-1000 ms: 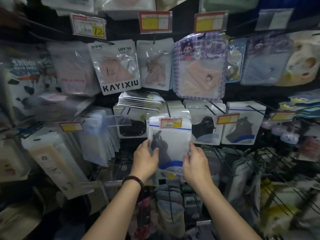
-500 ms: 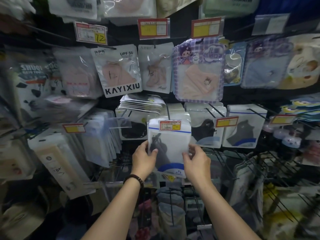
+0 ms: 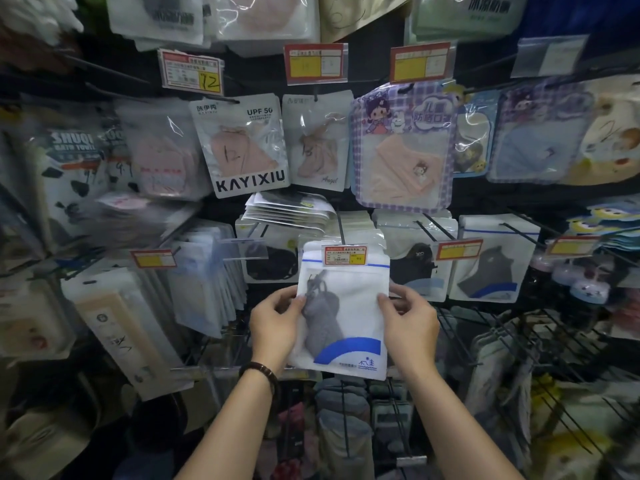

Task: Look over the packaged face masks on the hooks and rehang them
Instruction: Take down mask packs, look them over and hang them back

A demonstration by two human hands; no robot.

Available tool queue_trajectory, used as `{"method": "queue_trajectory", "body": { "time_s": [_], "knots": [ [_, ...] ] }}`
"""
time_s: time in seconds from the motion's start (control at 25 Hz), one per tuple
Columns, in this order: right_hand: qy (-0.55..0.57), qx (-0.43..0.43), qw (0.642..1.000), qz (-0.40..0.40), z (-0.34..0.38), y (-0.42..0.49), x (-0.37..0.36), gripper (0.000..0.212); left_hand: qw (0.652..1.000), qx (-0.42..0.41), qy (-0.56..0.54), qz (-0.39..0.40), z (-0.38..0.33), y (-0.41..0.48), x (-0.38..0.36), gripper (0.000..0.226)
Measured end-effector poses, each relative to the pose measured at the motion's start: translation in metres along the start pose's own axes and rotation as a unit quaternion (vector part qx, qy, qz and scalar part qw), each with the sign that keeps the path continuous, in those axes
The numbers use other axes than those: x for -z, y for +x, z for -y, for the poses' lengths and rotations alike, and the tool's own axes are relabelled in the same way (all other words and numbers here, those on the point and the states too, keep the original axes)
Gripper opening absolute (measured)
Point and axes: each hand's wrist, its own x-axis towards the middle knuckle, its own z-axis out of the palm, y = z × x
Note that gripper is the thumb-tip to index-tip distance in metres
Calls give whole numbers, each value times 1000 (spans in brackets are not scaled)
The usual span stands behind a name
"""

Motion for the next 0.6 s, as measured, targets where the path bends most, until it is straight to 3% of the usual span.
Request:
{"method": "queue_trajectory", "body": {
  "time_s": [0.36,0.6],
  "knots": [
    [126,-48,991,-1,0,-24,10,3,987,77,-142,2,29,-42,15,9],
    [180,-63,981,25,5,-35,20,9,983,97,-142,70,39,-59,15,14]
  ]
}}
